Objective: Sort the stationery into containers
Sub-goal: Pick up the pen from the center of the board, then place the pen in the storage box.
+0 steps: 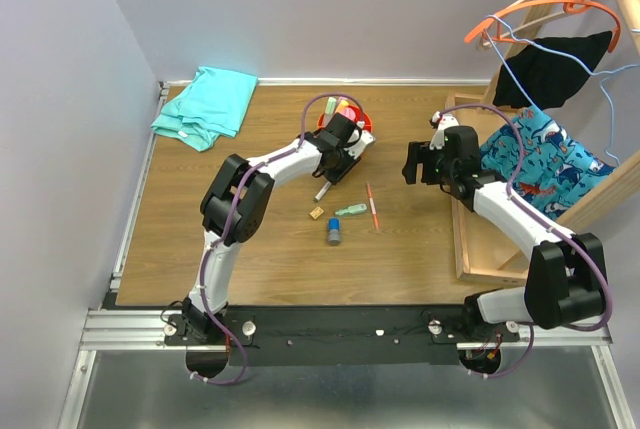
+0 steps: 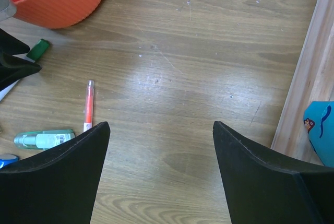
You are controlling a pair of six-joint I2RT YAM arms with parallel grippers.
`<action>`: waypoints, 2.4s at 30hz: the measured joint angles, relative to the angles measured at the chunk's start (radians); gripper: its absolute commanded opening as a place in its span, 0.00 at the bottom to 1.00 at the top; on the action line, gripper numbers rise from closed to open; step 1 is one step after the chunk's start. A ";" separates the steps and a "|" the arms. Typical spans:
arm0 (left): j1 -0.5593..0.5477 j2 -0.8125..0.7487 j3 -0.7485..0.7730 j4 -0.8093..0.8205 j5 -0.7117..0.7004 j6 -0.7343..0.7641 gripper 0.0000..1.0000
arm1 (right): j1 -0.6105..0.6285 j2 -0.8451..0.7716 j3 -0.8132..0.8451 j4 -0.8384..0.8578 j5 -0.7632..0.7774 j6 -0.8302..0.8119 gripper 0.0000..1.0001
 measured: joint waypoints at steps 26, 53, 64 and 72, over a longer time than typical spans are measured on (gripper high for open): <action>0.002 -0.242 0.032 -0.015 0.166 -0.012 0.20 | -0.006 0.020 0.000 0.000 0.000 0.000 0.88; 0.197 -0.145 -0.118 0.918 0.366 -0.270 0.18 | -0.006 0.118 0.065 -0.002 0.002 -0.019 0.88; 0.241 -0.098 -0.122 1.006 0.367 -0.321 0.18 | -0.006 0.207 0.147 -0.007 0.002 -0.019 0.87; 0.261 -0.095 -0.169 1.069 0.367 -0.358 0.18 | -0.006 0.251 0.193 -0.023 0.000 -0.007 0.86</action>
